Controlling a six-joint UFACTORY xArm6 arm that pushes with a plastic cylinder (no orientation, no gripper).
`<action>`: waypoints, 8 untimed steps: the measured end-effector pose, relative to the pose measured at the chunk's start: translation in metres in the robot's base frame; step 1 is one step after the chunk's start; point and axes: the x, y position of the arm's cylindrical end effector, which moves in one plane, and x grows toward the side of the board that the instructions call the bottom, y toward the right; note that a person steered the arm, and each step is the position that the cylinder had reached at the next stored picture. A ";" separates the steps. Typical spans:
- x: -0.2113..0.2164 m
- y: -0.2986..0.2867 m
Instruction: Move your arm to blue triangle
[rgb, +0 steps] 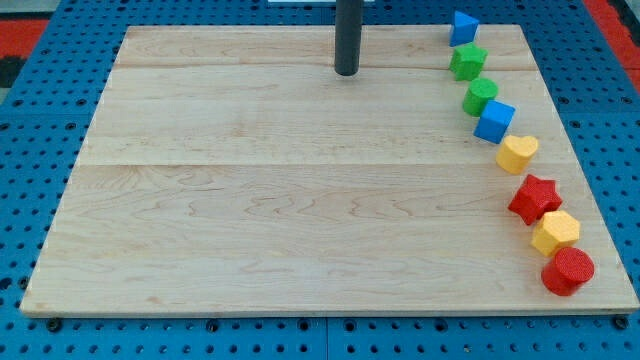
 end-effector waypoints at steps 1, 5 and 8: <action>-0.015 -0.001; -0.079 -0.002; -0.041 0.031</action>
